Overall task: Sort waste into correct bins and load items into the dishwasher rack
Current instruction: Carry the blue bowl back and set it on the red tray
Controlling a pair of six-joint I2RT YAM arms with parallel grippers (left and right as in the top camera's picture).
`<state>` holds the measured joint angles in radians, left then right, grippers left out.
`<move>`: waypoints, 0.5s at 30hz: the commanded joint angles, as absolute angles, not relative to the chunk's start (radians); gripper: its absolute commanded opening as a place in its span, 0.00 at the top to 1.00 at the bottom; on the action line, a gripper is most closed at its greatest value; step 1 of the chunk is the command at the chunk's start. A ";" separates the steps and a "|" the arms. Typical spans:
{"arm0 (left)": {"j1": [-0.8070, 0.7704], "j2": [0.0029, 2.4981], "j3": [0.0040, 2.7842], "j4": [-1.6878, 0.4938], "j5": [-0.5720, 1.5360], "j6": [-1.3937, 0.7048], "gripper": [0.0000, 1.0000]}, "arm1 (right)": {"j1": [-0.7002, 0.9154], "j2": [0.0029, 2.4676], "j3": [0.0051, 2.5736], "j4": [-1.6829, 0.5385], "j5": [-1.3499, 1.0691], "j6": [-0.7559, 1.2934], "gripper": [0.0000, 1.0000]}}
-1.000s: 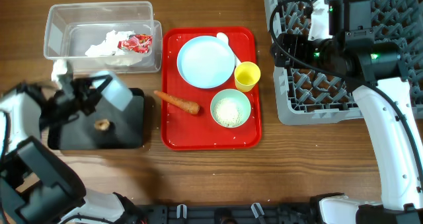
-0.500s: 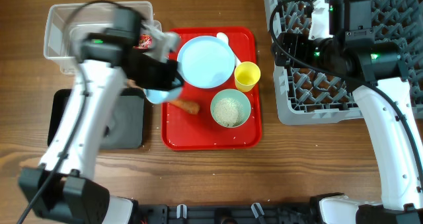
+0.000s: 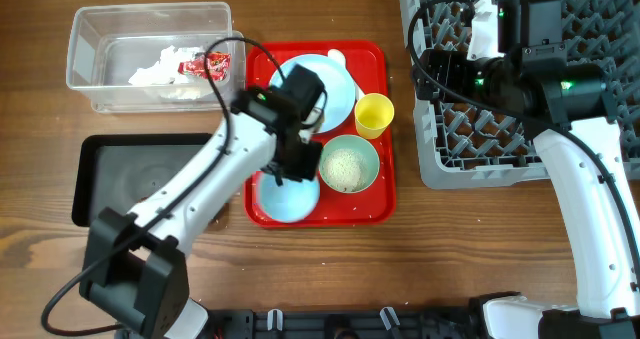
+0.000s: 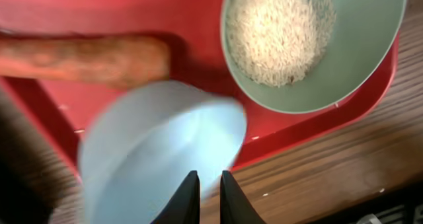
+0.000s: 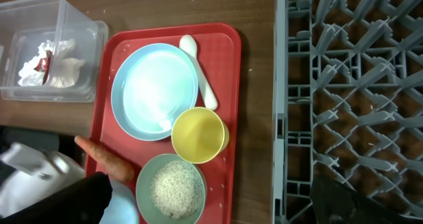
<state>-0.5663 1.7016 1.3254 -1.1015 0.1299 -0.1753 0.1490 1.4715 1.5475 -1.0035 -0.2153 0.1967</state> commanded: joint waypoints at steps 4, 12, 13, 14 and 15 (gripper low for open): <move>-0.611 1.705 1.203 -1.010 0.114 -0.226 0.89 | 0.144 1.483 1.562 -1.004 -0.199 0.184 0.00; -0.604 1.703 1.216 -0.950 0.103 -0.225 0.73 | 0.144 1.483 1.562 -1.004 -0.199 0.186 0.00; -0.604 1.703 1.241 -0.946 0.096 -0.225 0.70 | 0.144 1.483 1.562 -1.003 -0.199 0.186 0.00; -0.604 1.703 1.272 -0.947 0.086 -0.225 0.63 | 0.144 1.483 1.562 -1.003 -0.199 0.186 0.00; -0.604 1.703 1.306 -0.947 0.075 -0.224 0.54 | 0.144 1.483 1.562 -1.004 -0.199 0.186 0.01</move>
